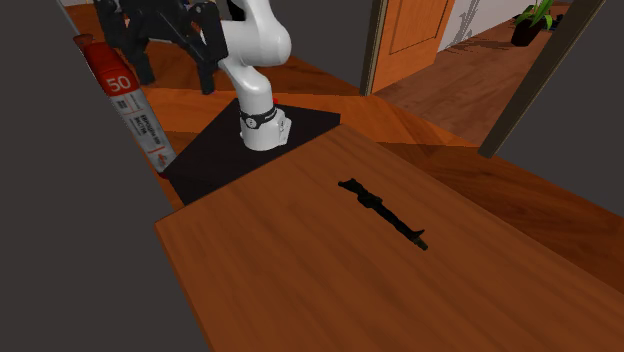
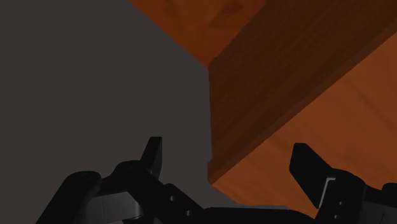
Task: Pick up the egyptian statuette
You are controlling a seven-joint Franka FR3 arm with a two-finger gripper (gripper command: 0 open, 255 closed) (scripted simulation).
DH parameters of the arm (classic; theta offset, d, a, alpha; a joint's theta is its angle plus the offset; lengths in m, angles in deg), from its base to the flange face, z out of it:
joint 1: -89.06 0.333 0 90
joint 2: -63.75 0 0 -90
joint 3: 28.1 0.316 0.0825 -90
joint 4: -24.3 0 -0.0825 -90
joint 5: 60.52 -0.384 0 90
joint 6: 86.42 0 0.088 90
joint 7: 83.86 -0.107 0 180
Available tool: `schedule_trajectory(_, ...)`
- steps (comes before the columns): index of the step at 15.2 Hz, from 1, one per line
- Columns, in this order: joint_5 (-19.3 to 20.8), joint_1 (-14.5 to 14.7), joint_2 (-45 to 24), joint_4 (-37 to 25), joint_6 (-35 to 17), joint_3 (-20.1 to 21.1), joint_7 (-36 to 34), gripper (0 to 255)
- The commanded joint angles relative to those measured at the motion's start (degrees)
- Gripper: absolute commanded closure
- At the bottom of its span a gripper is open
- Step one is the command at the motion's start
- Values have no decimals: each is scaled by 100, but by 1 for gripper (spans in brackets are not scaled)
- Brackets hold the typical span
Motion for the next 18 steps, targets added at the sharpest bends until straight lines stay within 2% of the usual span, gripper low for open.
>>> schedule_trajectory(1,-33,100,-238,-122,-108,186,-99,0)
schedule_trajectory(10,79,461,-1504,-942,-488,1013,-601,0)
schedule_trajectory(18,570,802,-2799,-1942,-614,1694,-1153,0)
